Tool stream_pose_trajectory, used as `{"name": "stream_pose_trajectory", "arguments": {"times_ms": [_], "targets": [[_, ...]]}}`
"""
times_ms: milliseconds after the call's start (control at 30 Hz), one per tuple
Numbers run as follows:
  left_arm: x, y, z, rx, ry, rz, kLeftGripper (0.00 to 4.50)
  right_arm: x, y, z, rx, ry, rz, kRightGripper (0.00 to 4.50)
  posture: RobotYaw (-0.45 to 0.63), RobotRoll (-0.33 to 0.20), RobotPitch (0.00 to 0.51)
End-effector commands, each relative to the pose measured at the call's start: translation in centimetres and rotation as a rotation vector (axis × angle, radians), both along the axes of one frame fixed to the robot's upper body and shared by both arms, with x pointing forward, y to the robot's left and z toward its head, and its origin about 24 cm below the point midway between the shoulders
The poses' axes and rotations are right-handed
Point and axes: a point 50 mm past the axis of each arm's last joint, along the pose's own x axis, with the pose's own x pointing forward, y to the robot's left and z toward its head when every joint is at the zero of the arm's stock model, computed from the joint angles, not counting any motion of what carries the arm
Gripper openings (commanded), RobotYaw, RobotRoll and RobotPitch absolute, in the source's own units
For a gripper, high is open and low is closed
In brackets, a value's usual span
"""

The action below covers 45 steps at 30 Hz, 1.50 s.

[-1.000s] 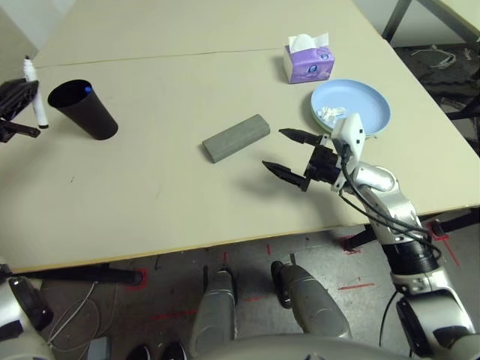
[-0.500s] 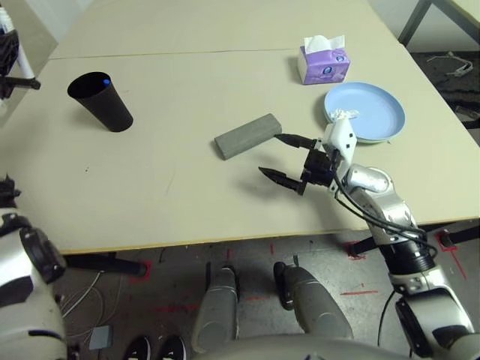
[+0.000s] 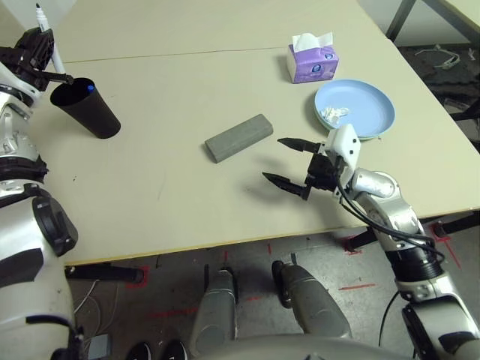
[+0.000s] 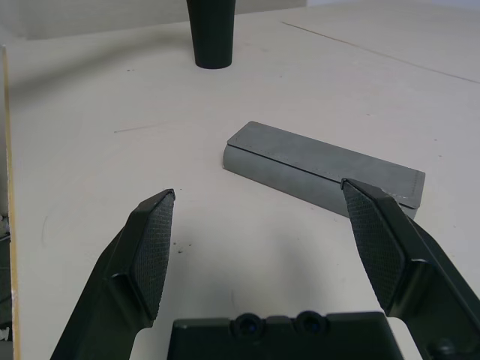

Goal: Organize and tidy the items on the table.

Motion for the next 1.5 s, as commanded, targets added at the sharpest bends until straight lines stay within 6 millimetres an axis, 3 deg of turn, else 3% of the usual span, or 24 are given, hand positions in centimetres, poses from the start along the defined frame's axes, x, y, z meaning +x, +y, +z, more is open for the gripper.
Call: {"name": "stream_pose_trajectory", "arguments": {"times_ms": [33, 267, 833, 867, 1200, 1367, 1500], "targets": [[-1.0, 1.3, -0.6, -0.009, 0.008, 0.045, 0.29, -0.2, -0.2, -0.1, -0.008, 0.011, 0.003, 4.5, -0.2, 0.0, 0.224], [-1.8, 2.1, -0.9, -0.006, 0.014, 0.063, 0.29, -0.2, 0.0, 0.1, -0.005, 0.008, 0.016, 4.5, -0.2, 0.0, 0.224], [-1.2, 1.6, -1.2, -0.002, 0.037, 0.054, 0.29, -0.7, 0.1, 0.0, -0.01, 0.011, 0.031, 4.5, -0.21, 0.0, 0.225], [-1.2, 1.6, -1.3, -0.003, 0.038, 0.057, 1.04, -0.8, 0.1, 0.0, -0.01, 0.011, 0.031, 4.5, -0.21, 0.0, 0.226], [-1.5, 1.9, -1.2, -0.011, 0.022, 0.063, 4.39, -0.9, 0.0, 0.1, -0.009, 0.017, 0.034, 4.5, -0.21, 0.0, 0.227], [-1.7, 1.9, -1.1, -0.021, 0.012, 0.042, 4.45, -0.9, 0.1, 0.0, -0.009, 0.022, 0.038, 4.5, -0.21, 0.0, 0.228], [-2.2, 1.9, -1.3, -0.055, 0.005, -0.08, 4.45, -0.2, -0.3, 0.7, 0.063, 0.016, -0.023, 4.5, -0.21, 0.0, 0.235]]}}
